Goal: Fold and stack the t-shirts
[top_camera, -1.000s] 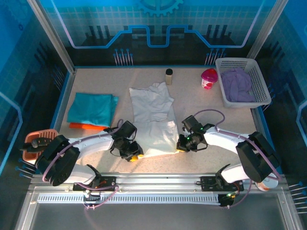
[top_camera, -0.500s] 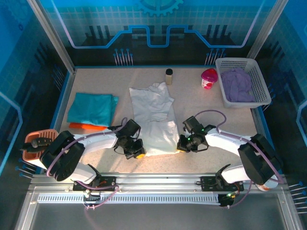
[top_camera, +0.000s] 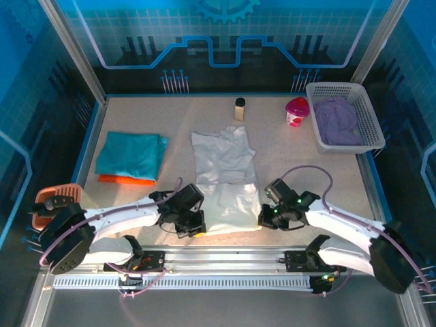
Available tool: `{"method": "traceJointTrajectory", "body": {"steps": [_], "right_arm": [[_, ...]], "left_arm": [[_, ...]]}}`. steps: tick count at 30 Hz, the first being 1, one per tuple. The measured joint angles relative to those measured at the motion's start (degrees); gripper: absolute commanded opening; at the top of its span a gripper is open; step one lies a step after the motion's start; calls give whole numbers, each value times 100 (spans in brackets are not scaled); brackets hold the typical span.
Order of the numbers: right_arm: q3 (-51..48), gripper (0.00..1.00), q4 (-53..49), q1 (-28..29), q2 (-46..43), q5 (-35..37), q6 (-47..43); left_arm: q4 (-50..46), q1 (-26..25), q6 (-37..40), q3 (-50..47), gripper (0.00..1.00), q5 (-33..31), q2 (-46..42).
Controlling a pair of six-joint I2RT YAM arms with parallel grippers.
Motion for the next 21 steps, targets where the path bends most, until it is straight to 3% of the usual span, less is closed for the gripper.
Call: {"method": "traceJointTrajectory", "body": {"steps": [5,11,16,21], "right_arm": [[-107,0,-879,258,-1360,142,431],[382,1,-2046,278,-2457,407,763],[1172,0,-2533,262,-2181,715,699],[1803,0,-2509,-37,-1412,892,326]], "left_arm": [[-164,-774,-468,46,0,-229,-590],[-424,-916,-841,468,0,-435,-911],[-717,-898,-876,997,0,-664,-1029],[-769,-498,-723,1539,0,-767,-922]]}}
